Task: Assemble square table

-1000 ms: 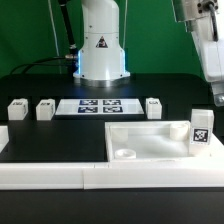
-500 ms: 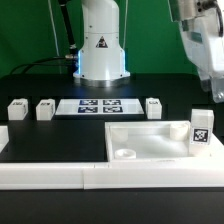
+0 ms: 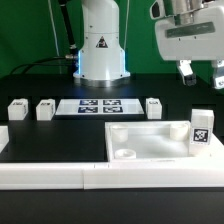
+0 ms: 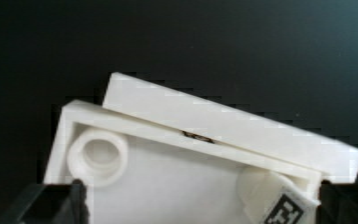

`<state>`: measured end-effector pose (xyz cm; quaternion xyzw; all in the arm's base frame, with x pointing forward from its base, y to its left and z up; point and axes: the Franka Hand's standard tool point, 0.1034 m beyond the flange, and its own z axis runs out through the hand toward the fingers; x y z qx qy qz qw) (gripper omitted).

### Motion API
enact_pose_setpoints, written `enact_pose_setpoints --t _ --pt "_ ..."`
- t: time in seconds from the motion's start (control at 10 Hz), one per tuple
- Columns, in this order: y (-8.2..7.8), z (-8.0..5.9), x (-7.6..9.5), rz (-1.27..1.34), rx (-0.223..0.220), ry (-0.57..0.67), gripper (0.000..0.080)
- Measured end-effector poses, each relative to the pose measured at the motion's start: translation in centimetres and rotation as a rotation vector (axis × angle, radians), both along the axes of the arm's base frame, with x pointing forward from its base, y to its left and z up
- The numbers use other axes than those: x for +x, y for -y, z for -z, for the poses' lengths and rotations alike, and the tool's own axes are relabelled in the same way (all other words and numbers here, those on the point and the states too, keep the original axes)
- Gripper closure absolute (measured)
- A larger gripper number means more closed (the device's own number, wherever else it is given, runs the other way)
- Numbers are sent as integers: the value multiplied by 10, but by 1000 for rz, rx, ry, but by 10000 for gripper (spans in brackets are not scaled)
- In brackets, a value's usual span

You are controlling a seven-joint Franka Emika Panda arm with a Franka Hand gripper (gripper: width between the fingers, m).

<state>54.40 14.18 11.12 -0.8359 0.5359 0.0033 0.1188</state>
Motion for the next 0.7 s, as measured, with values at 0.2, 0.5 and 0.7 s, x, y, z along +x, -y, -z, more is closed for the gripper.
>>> enact_pose_setpoints --t 0.2,0.5,0.7 --pt "3 6 -7 -122 -25 32 151" --pt "16 28 -49 -415 -82 41 151" --pt "18 44 -79 -654 -160 68 151"
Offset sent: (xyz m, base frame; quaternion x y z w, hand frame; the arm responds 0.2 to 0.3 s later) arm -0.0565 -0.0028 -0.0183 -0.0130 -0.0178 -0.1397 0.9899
